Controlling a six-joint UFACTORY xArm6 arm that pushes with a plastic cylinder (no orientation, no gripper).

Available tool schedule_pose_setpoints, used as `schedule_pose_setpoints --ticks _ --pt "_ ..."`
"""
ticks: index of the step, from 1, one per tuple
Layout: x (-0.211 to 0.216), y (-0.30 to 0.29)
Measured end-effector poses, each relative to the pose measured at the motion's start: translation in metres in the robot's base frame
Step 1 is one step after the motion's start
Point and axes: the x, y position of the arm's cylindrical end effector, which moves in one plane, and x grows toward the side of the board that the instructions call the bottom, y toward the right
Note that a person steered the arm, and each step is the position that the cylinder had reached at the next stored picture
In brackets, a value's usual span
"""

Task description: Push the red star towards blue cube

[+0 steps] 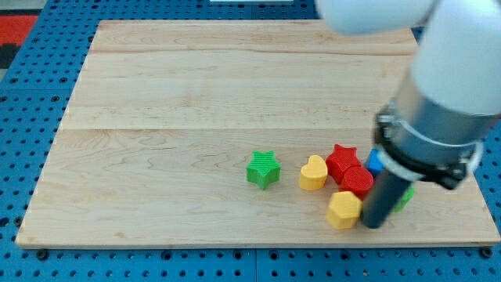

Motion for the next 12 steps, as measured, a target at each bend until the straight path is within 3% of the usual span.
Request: schedule_pose_setpoints --ticks 1,3,6,8,10,12 --pt "0.001 -0.006" --pt "0.004 0.090" --pt "-0.069 0.065" --pt "-0.115 0.011" --pt "-0.169 0.018" --pt "-0.176 -0.045"
